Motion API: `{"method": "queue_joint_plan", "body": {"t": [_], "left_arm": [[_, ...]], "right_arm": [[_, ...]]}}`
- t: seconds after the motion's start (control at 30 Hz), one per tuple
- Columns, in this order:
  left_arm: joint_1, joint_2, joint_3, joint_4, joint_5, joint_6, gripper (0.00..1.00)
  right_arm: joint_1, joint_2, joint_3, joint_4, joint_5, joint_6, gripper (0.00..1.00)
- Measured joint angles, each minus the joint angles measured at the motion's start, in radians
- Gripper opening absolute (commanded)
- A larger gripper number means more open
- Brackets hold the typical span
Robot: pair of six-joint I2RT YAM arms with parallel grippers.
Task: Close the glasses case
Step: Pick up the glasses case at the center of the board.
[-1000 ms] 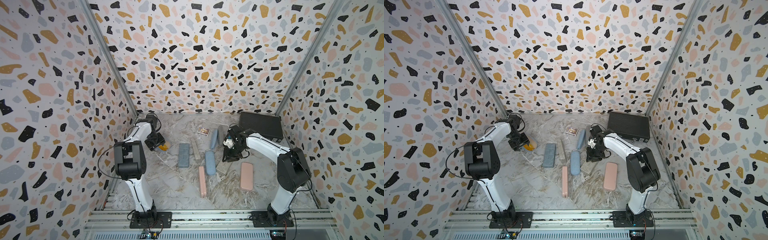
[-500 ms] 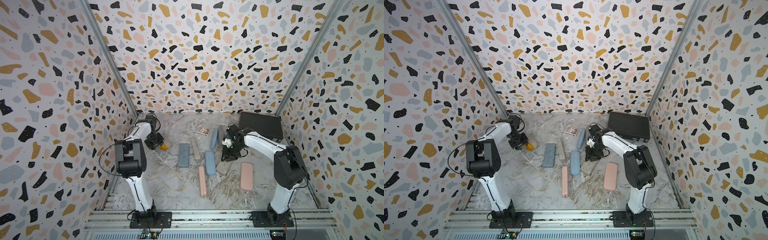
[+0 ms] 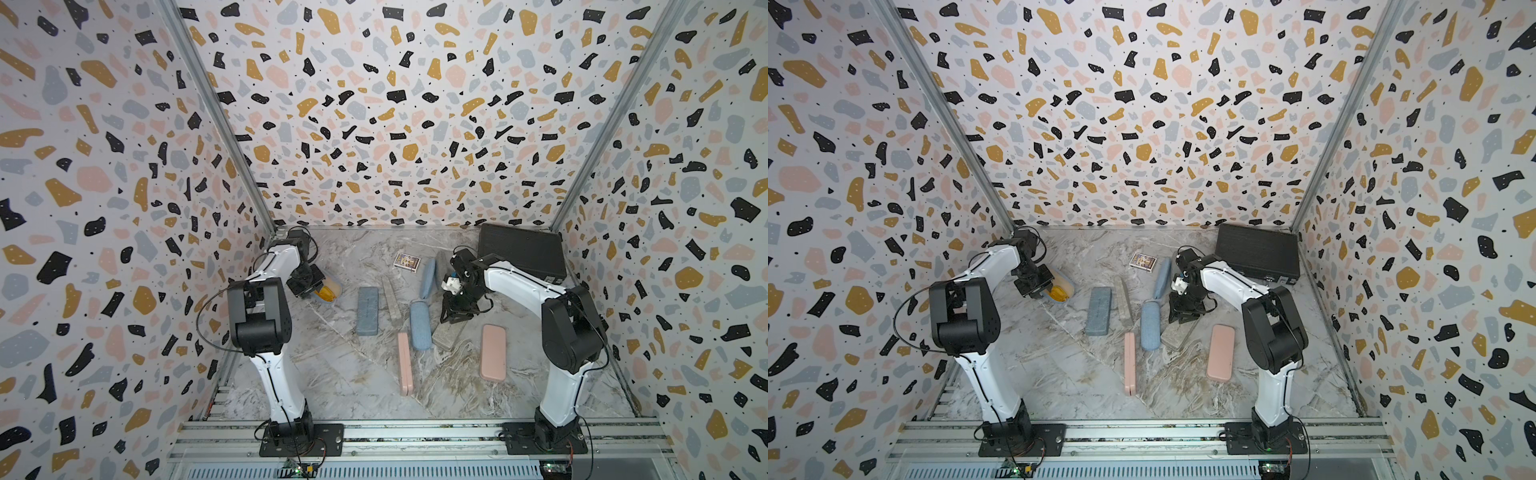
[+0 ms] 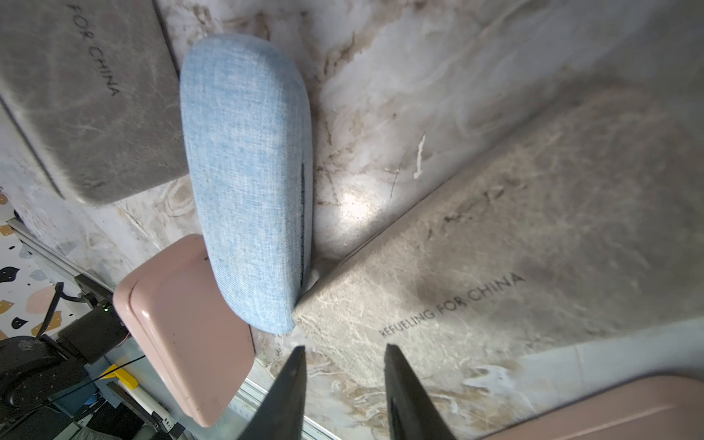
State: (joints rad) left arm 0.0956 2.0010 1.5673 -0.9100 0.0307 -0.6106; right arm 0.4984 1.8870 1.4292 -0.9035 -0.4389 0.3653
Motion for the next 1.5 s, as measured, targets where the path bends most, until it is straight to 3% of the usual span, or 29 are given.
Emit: {"method": "queue_joint_plan", "body": {"t": [0.27,0.67,1.1,1.27,1.5], "left_arm": [[0.002,0.018,0.0,0.01,-0.004,0.009,0.26],[0.004,0.032,0.0,0.026,-0.003,0.021,0.09],[0.006,0.035,-0.001,0.021,-0.004,0.025,0.07],[0.006,-0.013,-0.003,0.005,-0.001,0.032,0.07],[0.003,-0.202,-0.03,-0.035,0.051,0.051,0.08]], "right_arm": [[0.0,0.014,0.014,-0.006,-0.004,0.0,0.37],[0.0,0.039,0.033,-0.017,-0.011,0.0,0.37],[0.0,0.048,0.035,-0.021,-0.019,0.001,0.37],[0.0,0.048,0.035,-0.021,-0.014,0.005,0.37],[0.0,0.0,0.023,-0.017,0.019,0.035,0.37]]}}
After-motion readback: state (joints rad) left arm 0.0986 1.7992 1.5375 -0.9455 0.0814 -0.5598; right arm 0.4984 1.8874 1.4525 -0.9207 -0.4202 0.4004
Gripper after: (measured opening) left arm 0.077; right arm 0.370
